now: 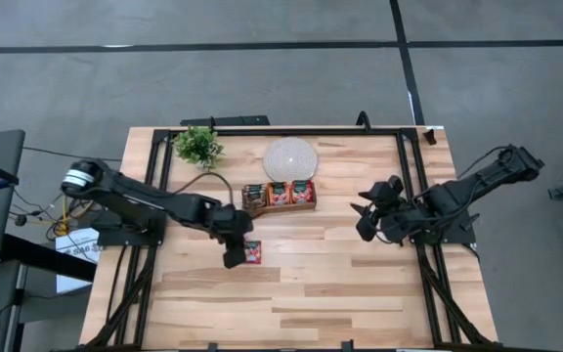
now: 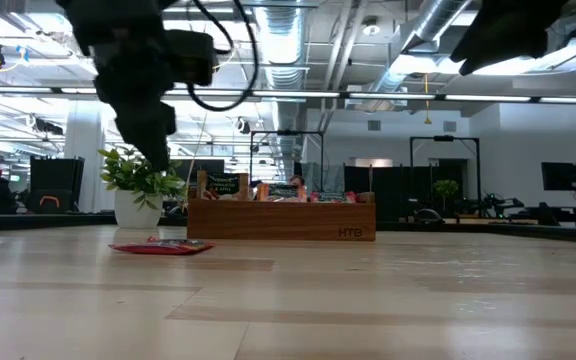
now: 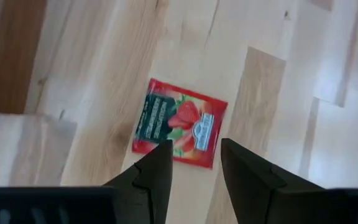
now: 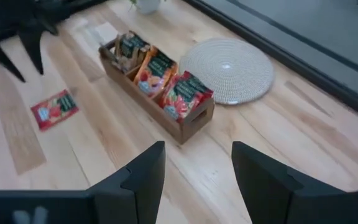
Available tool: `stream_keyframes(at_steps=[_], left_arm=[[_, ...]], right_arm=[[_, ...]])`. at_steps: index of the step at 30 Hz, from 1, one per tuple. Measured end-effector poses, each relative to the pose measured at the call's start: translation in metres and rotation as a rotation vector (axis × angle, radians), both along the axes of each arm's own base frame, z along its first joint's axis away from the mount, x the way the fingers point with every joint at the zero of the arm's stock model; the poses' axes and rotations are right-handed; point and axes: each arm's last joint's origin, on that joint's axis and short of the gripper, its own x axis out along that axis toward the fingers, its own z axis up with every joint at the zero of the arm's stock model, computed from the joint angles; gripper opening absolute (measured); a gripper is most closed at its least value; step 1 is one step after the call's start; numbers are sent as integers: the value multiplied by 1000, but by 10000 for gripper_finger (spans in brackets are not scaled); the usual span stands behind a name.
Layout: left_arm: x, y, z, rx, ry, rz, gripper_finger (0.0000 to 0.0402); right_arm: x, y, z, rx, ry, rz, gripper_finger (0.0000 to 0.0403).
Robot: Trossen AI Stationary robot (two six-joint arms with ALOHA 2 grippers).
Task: Pick & Place Tea
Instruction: Put the red tea bag into the right section of the wooden organizer
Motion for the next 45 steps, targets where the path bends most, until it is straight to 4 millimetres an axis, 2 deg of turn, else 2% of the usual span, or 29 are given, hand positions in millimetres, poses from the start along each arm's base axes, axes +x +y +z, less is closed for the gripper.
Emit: stream_keyframes(at_steps=[5, 12, 23, 28, 36, 45], left_arm=[[12, 0, -8, 67, 30, 34, 128], [13, 4, -9, 173, 12, 96, 128], [14, 0, -9, 51, 13, 97, 128], [17, -2, -15, 53, 35, 91, 128], [23, -4, -38, 96, 99, 149, 128], [19, -3, -42, 117, 150, 173, 128]], right_arm=[[-2, 4, 0, -11, 9, 36, 177], [-2, 4, 0, -10, 10, 39, 176], [-2, 4, 0, -30, 22, 55, 173], [-2, 4, 0, -29, 23, 56, 171], [-2, 5, 0, -24, 19, 57, 173], [-2, 5, 0, -23, 18, 57, 169]])
